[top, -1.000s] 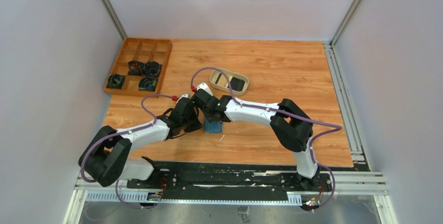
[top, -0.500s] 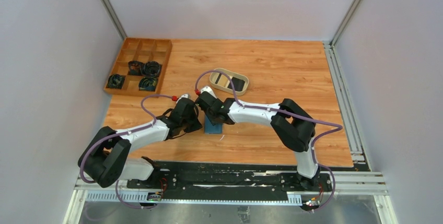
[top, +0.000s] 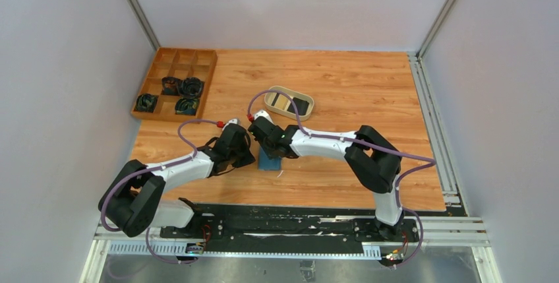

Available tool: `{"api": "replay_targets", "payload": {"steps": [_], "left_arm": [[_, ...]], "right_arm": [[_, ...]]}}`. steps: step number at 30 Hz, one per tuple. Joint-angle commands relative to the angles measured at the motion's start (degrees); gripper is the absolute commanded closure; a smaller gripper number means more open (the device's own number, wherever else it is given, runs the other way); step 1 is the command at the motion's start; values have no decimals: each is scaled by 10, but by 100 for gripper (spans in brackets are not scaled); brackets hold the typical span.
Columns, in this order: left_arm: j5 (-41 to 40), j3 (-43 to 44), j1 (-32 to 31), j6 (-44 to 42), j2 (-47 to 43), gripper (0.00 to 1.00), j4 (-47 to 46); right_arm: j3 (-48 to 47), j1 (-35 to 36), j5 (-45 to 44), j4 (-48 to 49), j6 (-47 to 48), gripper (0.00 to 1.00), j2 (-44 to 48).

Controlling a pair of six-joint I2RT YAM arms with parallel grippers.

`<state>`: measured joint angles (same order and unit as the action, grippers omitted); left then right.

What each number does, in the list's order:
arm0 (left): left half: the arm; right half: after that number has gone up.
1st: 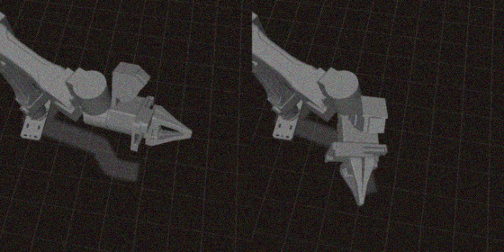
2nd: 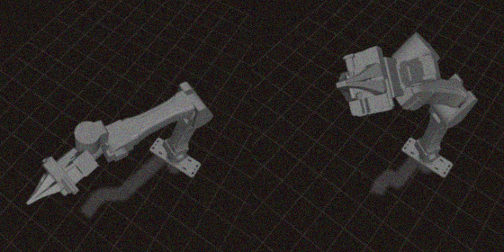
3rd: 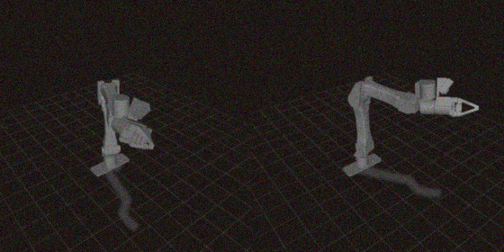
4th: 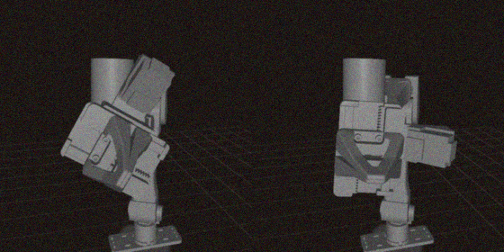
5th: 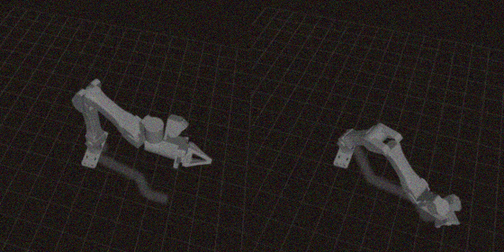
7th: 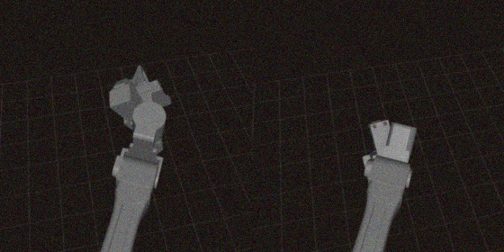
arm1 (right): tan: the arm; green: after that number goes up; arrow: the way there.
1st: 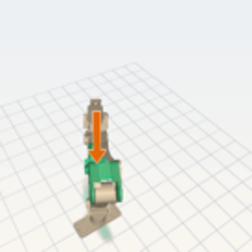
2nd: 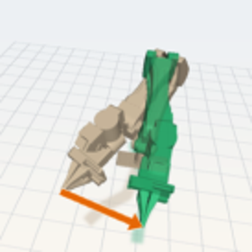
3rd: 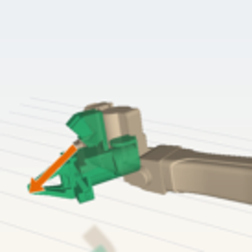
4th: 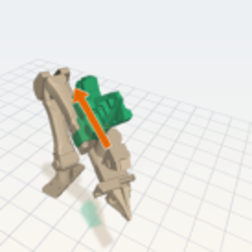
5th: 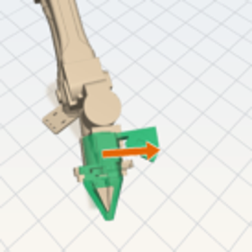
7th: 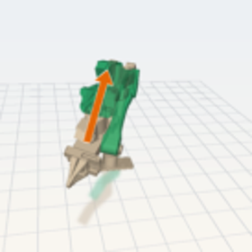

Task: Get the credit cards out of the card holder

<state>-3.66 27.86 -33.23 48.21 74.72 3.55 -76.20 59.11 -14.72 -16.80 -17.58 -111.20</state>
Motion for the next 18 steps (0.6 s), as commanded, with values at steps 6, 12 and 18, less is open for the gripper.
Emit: {"api": "replay_targets", "payload": {"steps": [6,12,18], "left_arm": [[-6,6,-3,-7,-3,91,9],[-6,7,-3,-8,-3,91,11],[-7,7,-3,-9,-4,91,12]], "right_arm": [[14,14,5,-14,5,84,20],[40,16,-1,22,-3,84,19],[83,15,-11,80,-18,84,36]]}}
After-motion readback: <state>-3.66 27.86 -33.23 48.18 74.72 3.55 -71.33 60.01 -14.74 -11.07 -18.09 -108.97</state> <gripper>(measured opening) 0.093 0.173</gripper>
